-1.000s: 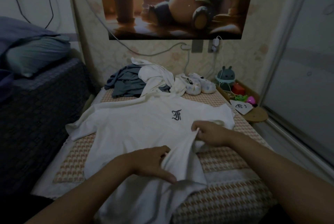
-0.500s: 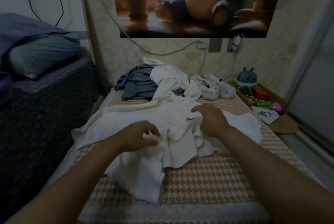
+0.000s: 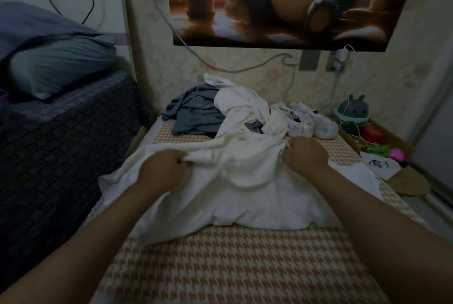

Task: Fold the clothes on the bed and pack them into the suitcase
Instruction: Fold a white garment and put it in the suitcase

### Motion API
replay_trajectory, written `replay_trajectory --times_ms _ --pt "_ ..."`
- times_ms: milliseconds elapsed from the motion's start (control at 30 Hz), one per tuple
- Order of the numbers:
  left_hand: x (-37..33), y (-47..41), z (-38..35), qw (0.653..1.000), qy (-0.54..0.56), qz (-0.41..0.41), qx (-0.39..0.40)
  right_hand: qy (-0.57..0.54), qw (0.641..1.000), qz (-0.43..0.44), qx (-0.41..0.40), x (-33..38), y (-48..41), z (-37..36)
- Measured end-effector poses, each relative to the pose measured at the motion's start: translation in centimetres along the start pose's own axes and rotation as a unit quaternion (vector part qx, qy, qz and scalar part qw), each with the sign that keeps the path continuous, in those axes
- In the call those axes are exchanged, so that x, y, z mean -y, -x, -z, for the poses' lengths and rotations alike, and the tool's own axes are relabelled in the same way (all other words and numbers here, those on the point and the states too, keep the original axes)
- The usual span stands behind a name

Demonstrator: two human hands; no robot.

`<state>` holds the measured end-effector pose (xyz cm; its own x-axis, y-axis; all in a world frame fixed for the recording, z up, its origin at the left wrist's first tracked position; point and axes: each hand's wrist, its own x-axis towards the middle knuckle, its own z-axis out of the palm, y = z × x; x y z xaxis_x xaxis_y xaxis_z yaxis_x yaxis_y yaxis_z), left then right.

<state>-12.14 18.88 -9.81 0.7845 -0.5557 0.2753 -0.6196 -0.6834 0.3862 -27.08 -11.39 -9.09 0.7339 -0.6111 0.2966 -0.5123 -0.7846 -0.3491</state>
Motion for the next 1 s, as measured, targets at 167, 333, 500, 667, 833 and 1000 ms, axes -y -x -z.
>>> replay_trajectory --times_ms 167,333,500,667,833,1000 --pt "-0.7 -6.4 0.4 0.875 0.419 0.239 -0.043 -0.29 0.925 -0.239 0.057 0.1 -3.3 -1.1" --pt "0.6 -6.9 -2.2 0.957 0.27 0.107 -0.022 -0.232 0.959 -0.103 0.123 0.8 -3.0 -4.8" --pt "3.9 -3.3 -4.4 0.983 -0.038 0.059 0.173 -0.044 0.979 0.048 0.194 3.7 -1.9 -6.8" --pt "7.3 -3.3 -4.1 0.997 -0.014 0.077 0.028 -0.045 0.935 0.141 0.321 8.3 1.4 -7.8" --pt "9.1 -3.5 -1.2 0.97 0.05 0.17 -0.163 0.064 0.927 0.137 0.344 8.9 3.5 -8.9" --pt "6.1 -0.5 -1.9 0.992 0.007 -0.119 0.049 0.093 0.911 0.167 0.367 8.6 4.3 -7.8"
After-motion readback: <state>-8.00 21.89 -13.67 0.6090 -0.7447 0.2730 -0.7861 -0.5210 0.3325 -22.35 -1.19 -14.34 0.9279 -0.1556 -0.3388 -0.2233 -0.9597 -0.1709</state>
